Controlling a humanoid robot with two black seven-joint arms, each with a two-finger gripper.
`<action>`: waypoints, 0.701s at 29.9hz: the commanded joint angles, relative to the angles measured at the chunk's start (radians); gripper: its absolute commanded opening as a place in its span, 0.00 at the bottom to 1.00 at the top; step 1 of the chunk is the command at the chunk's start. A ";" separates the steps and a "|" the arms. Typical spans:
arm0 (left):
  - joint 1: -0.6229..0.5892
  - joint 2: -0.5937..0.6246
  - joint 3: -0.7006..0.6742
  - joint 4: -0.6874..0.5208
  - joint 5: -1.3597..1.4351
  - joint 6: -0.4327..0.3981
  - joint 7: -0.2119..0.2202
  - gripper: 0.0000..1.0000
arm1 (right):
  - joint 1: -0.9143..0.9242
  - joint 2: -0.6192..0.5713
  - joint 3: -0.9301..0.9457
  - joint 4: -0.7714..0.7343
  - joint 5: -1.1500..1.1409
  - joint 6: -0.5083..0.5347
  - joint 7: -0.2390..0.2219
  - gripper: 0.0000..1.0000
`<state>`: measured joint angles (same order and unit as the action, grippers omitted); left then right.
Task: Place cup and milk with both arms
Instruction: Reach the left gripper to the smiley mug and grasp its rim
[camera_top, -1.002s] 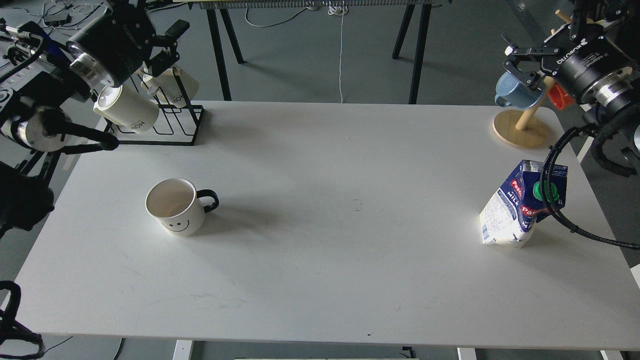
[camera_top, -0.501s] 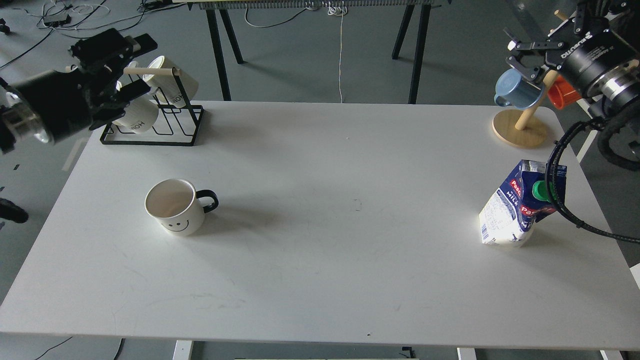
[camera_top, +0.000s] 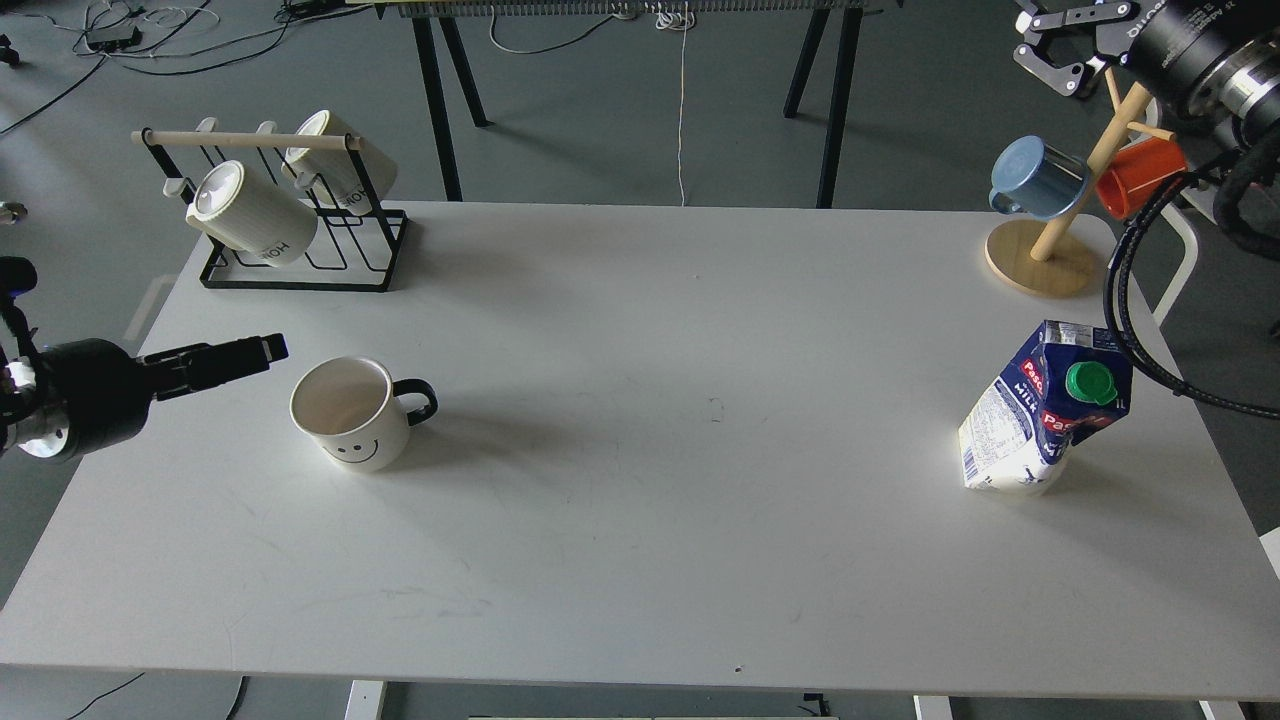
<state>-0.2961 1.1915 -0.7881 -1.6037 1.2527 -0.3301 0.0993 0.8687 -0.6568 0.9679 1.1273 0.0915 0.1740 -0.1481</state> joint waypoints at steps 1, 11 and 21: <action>0.000 -0.019 0.007 0.036 0.010 -0.007 0.037 1.00 | 0.003 0.000 0.000 0.011 -0.001 -0.010 -0.007 0.98; -0.003 -0.110 0.038 0.051 0.114 -0.023 0.094 1.00 | -0.002 0.011 0.000 0.012 -0.001 -0.002 -0.007 0.98; -0.032 -0.199 0.038 0.096 0.180 -0.037 0.178 0.99 | -0.007 0.022 -0.002 0.012 -0.003 0.001 -0.005 0.98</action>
<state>-0.3191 0.9978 -0.7501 -1.5172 1.4289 -0.3607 0.2694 0.8624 -0.6439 0.9664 1.1397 0.0890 0.1741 -0.1537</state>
